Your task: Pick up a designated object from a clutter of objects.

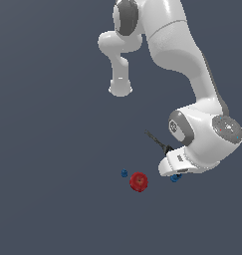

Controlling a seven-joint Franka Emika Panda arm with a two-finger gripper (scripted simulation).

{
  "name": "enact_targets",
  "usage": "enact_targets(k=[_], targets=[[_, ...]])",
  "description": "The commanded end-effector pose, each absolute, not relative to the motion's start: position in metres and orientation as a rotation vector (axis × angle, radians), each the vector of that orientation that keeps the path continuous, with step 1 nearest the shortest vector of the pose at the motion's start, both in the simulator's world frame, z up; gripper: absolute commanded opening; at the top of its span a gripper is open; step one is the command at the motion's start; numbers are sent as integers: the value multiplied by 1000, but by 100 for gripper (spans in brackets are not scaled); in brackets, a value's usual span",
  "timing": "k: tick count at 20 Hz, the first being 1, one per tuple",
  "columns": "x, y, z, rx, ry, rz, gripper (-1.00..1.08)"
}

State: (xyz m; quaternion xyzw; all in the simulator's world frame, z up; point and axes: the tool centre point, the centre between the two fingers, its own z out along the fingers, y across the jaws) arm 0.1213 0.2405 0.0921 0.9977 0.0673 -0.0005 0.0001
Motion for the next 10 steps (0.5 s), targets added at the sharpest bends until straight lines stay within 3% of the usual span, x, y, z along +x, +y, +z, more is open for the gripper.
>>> enact_targets(k=[1,10], targets=[[121,240,87,3134,211,-2,100],[120,241,44,3134,211,0,100]])
